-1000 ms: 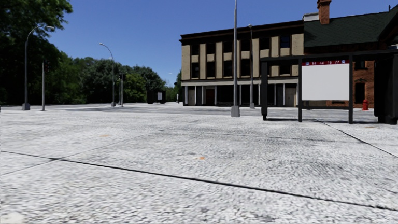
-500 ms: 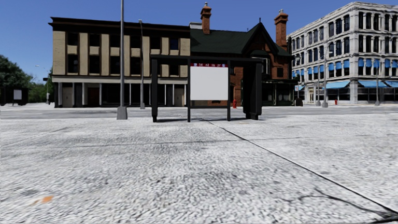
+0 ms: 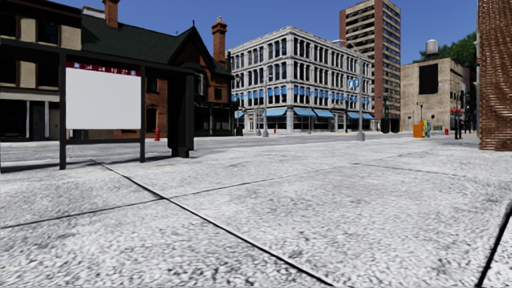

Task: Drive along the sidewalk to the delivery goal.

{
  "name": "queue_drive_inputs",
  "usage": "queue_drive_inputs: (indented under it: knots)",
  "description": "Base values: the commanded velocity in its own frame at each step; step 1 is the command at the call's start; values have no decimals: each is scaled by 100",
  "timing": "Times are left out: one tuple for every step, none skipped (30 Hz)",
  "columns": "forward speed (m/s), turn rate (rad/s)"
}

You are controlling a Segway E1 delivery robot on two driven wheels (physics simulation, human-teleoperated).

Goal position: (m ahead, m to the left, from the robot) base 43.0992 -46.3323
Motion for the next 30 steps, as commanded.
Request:
queue_drive_inputs:
  knots:
    - [200, -109]
    - [200, -109]
    - [200, -109]
    - [200, -109]
    - [200, -109]
    - [200, -109]
    - [200, -109]
    - [200, -109]
    - [200, -109]
    - [200, -109]
    - [200, -99]
    - [200, -99]
    - [200, 0]
    - [200, 0]
    - [200, 0]
    - [200, 0]
    - [200, 0]
    - [200, 0]
    - [200, 0]
    - [200, 0]
    - [200, 0]
    - [200, 0]
    - [200, 0]
    - [200, 0]
    - [200, 0]
    - [200, 0]
    - [200, 0]
    - [200, 0]
    - [200, 0]
    - [200, 0]
